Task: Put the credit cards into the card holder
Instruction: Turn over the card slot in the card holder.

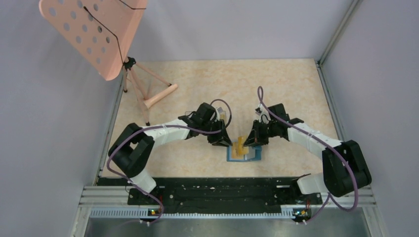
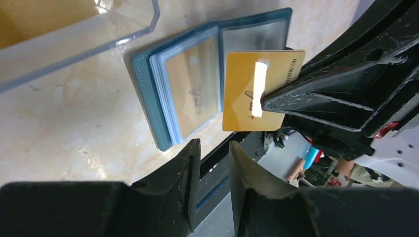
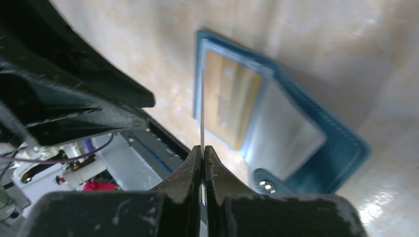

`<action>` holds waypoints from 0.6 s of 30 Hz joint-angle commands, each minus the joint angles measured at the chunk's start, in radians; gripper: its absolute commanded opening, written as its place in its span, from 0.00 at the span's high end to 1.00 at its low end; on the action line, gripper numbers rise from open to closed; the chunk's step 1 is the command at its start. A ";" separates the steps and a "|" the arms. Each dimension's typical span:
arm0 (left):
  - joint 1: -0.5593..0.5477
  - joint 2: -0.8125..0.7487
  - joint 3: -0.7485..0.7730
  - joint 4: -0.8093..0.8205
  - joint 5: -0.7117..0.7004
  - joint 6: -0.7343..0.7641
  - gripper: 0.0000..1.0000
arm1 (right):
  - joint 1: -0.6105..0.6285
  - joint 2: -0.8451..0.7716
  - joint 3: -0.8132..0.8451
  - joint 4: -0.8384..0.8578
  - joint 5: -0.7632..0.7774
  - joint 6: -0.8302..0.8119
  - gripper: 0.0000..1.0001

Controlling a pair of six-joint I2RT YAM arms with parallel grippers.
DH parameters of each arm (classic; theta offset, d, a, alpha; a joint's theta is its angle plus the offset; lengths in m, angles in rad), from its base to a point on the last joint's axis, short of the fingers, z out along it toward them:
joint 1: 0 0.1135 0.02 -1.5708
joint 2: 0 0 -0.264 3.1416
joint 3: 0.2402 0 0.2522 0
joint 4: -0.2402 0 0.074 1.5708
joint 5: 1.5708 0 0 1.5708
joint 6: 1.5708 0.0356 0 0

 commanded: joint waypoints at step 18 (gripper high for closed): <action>-0.037 0.230 0.169 -0.074 0.012 0.086 0.67 | -0.002 0.128 -0.003 -0.113 0.205 -0.149 1.00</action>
